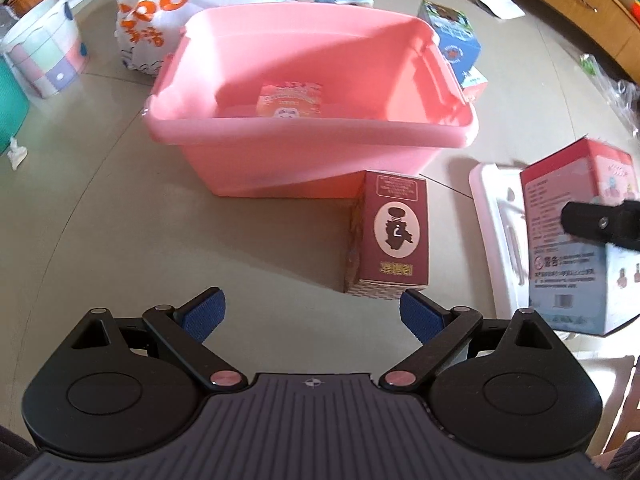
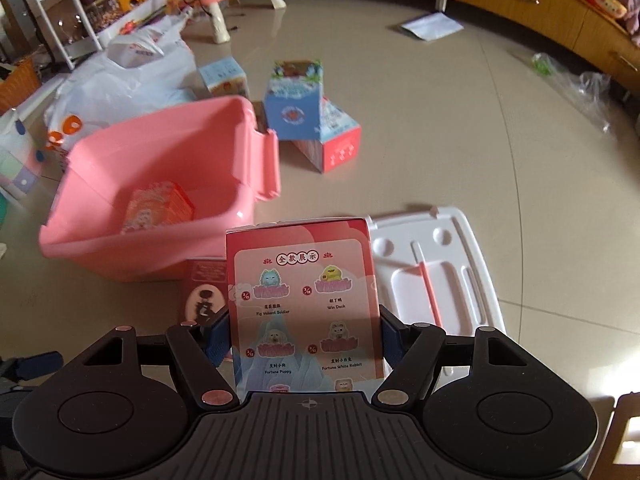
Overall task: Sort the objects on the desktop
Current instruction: 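Carry the illustrated box into the pink bin and release it with the right gripper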
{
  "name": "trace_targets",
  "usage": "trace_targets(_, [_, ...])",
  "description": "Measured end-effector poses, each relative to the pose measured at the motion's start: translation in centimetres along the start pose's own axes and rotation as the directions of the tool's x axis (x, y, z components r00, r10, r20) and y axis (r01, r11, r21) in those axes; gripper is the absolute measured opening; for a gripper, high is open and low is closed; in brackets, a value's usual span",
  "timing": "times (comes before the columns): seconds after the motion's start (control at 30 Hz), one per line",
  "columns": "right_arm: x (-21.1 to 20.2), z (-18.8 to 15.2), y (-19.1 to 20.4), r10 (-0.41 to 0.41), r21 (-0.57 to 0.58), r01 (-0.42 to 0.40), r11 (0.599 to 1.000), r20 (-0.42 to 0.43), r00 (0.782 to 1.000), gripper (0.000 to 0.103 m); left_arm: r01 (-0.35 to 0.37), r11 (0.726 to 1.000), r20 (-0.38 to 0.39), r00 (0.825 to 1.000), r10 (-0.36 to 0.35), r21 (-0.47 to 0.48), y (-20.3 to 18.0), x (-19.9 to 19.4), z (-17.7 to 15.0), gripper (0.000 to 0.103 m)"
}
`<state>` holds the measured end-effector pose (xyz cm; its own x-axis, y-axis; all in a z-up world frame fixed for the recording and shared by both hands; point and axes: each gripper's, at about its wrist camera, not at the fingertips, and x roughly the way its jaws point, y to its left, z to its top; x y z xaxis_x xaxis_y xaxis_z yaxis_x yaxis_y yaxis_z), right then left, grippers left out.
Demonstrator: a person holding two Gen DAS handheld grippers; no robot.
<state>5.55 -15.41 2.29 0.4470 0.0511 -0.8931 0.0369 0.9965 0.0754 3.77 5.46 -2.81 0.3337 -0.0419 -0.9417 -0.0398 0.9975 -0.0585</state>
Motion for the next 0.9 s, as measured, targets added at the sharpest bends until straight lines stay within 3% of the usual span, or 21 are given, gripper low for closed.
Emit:
trace_targets(0.47, [-2.9,5.2,6.5,0.015,-0.098,-0.011,0.995,0.048,0.999,0.067,0.011,1.0,0.047,0.999,-0.01,-0.003,2.0,-1.0,0.2,0.096])
trace_targets(0.73, [-0.7,8.8,10.4,0.019,-0.139,-0.015,0.99,0.032,0.999,0.067,-0.024,1.0,0.105,0.994,0.023,0.013,2.8,-1.1,1.5,0.097])
trace_targets(0.9, [1.9,10.2,12.4,0.02,-0.156,-0.019,0.988,0.007,1.0,0.067,-0.037,0.999,0.097,0.995,0.035,0.015,3.5,-0.4,1.7,0.097])
